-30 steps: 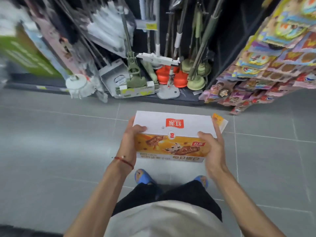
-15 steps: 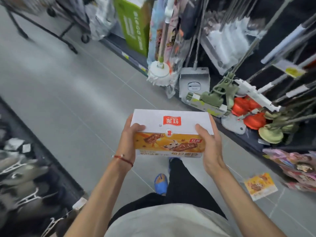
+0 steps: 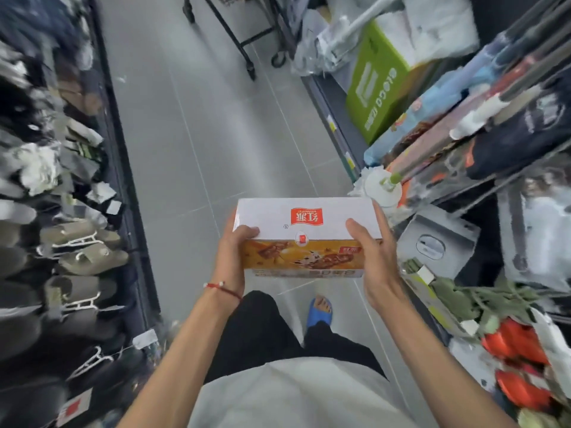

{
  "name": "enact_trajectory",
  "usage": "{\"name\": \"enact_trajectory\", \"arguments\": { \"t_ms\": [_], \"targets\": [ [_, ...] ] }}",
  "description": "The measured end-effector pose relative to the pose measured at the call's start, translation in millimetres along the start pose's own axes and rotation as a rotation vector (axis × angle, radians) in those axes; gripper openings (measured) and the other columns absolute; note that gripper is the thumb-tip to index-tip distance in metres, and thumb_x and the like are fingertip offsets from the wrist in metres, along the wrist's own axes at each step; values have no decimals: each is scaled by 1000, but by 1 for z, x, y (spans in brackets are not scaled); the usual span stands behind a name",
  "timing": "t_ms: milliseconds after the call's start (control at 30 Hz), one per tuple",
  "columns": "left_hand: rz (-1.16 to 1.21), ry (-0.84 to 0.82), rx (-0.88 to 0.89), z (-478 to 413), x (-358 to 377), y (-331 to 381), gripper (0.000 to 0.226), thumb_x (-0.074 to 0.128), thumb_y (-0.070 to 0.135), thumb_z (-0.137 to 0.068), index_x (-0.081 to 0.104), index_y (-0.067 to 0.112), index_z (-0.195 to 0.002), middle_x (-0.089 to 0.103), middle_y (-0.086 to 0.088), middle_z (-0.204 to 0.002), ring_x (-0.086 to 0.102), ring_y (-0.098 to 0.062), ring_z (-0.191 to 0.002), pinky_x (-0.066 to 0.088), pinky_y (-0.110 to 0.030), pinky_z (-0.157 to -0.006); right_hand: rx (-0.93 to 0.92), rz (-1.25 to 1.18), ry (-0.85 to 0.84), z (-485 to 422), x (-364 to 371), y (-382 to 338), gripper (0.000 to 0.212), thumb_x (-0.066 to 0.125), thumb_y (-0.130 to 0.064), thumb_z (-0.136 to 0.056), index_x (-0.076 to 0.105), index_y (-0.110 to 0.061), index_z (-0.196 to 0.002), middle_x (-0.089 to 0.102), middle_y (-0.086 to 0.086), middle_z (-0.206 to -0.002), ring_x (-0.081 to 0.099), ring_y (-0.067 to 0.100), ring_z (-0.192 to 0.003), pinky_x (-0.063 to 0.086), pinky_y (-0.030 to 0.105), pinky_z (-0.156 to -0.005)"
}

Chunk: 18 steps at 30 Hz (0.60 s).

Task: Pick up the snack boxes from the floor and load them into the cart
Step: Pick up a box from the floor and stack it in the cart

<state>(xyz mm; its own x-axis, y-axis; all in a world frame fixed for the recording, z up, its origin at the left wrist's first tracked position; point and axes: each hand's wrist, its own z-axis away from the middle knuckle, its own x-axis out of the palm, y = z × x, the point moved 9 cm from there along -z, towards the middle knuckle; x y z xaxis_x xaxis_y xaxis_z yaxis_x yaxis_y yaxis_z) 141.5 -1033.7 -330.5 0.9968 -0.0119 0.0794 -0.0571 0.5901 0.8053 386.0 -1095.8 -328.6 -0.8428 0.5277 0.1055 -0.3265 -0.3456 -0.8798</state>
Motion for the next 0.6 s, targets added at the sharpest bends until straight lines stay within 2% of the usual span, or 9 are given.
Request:
{"name": "enact_trajectory", "arguments": {
  "t_ms": [67,167,233,333,500,600],
  "targets": [
    [25,41,-9,-26,-10,16,62,59,36,-72,56,23,-133,73,-7,-116,68,-34,-108,56,-48,-91,27,31,-33,-33,28,-11,47,76,-34,-87,59,-62,-121,69,-5,-134,71,19,-116,60,44,-93],
    [57,65,-15,-71,-26,43,61,62,36,-73,57,21,-132,74,-7,-115,70,-33,-106,56,-45,-86,24,70,-96,-83,76,-28,42,73,-25,-95,61,-57,-119,73,-6,-124,73,19,-109,62,39,-84],
    [61,85,-22,-105,-40,60,60,63,39,-73,59,21,-130,75,-6,-114,70,-32,-106,56,-48,-91,26,93,-129,-116,111,-39,39,70,-22,-97,62,-53,-119,76,-6,-118,75,19,-105,62,36,-79],
    [74,99,-23,-161,-63,94,62,65,44,-73,58,22,-130,74,-6,-115,68,-32,-109,52,-54,-99,31,112,-141,-164,166,-56,45,71,-23,-96,58,-48,-132,75,-4,-121,74,21,-107,62,40,-83],
    [97,124,-12,-247,-98,168,66,67,45,-70,58,20,-131,74,-5,-115,68,-32,-110,54,-49,-95,10,141,-162,-237,258,-94,52,67,-21,-98,53,-39,-145,76,-7,-117,74,16,-104,60,28,-76],
    [86,123,2,-297,-111,214,61,65,44,-74,58,21,-130,74,-5,-115,68,-32,-110,53,-51,-96,3,138,-181,-280,308,-118,51,67,-20,-99,54,-38,-145,75,-6,-119,73,18,-107,60,31,-79]
  ]
}}
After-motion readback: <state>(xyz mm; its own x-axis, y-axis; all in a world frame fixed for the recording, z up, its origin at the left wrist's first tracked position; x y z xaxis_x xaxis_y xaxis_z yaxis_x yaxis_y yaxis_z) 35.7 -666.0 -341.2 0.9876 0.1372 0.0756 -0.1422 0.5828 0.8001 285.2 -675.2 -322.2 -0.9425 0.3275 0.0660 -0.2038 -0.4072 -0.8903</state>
